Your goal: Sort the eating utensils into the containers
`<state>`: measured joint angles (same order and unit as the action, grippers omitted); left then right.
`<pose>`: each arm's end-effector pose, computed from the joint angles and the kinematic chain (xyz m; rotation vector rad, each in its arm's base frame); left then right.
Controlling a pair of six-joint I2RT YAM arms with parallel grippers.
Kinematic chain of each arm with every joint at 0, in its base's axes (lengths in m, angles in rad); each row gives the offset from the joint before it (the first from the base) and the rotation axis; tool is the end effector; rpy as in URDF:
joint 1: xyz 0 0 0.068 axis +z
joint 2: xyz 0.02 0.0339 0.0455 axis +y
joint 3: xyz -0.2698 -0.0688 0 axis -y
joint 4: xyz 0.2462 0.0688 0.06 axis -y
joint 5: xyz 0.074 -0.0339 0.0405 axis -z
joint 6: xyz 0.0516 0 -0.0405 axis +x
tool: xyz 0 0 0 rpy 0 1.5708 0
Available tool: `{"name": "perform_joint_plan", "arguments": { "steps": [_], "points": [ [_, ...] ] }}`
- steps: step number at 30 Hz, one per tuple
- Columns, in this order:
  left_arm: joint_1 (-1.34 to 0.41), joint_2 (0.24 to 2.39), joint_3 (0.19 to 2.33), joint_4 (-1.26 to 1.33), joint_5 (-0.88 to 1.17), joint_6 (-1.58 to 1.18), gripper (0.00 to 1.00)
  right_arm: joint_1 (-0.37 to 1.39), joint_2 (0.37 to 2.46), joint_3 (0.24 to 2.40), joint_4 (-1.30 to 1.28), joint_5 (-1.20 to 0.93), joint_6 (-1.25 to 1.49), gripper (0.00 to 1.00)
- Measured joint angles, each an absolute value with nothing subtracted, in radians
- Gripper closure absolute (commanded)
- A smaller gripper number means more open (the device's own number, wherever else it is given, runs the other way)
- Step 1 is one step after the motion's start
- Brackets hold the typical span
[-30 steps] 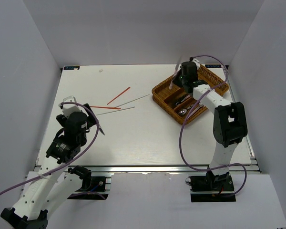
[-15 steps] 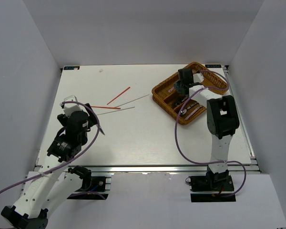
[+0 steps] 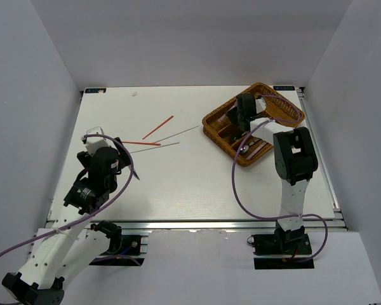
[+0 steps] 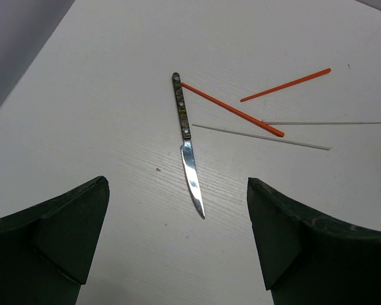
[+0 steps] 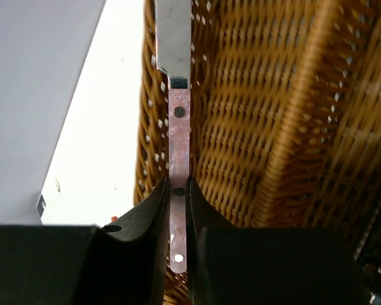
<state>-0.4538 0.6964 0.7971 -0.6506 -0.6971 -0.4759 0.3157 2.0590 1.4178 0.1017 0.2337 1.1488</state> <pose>0.1482 -0.0354 0.3117 -0.4174 1.9415 0.1436 0.4660 0.1396 0.1888 1.0025 1.9117 0.6281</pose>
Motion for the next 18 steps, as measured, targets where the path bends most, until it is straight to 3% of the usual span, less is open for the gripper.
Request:
{"name": "perform_joint_plan", "arguments": {
  "steps": [13,18],
  "points": [
    [-0.453,0.695,0.797,-0.651,-0.699,-0.476,0.02,0.378,1.969,1.273,0.146,0.279,1.248,1.0],
    [-0.453,0.692,0.797,-0.651,-0.698,-0.476,0.02,0.383,1.969,1.272,0.145,0.301,1.262,0.91]
  ]
}}
